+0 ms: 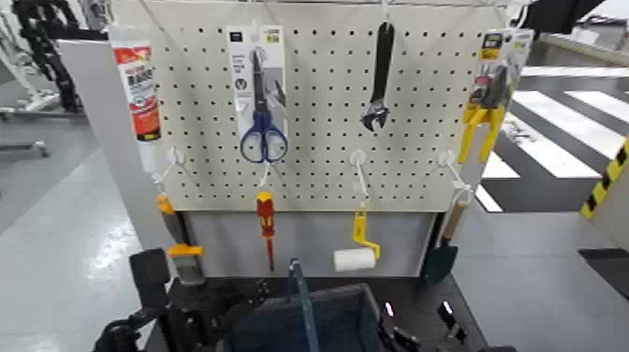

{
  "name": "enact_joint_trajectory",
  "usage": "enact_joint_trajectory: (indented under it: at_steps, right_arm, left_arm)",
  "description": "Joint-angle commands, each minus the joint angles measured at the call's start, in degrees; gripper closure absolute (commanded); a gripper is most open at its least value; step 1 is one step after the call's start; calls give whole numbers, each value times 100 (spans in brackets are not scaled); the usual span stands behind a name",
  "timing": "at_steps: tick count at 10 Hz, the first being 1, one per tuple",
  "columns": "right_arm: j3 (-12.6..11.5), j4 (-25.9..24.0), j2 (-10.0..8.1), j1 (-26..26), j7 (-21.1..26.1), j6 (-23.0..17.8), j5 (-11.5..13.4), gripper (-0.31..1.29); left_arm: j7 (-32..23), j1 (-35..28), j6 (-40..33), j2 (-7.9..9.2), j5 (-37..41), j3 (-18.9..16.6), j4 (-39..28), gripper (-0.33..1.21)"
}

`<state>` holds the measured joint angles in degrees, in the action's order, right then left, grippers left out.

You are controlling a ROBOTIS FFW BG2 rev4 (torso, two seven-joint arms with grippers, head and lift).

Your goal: Place the crate on the table.

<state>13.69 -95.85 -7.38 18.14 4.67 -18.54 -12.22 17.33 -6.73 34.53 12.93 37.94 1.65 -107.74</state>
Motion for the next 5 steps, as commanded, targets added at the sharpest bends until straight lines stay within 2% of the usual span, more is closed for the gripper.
enact_joint_trajectory:
  at_steps: [1,3,4,5]
  right_arm:
    - [-16,-4,9,14,-1,0,0,15]
    - [-25,-13,0,14,8,-9,9,15]
    - [-34,-22,9,32,8,-9,9,15]
    - [-34,-22,9,32,8,-9,9,15]
  left_arm:
    - [-282,-584,-1545,-220,-1219,-7,-54,36]
    - [-608,-1006,-2837,-589,-2124,-121,104,36]
    - [-827,-1155,-3655,-625,-2493,-95,288,36]
    - [-1311,-1331,-4112,-563,-2748,28,332,35]
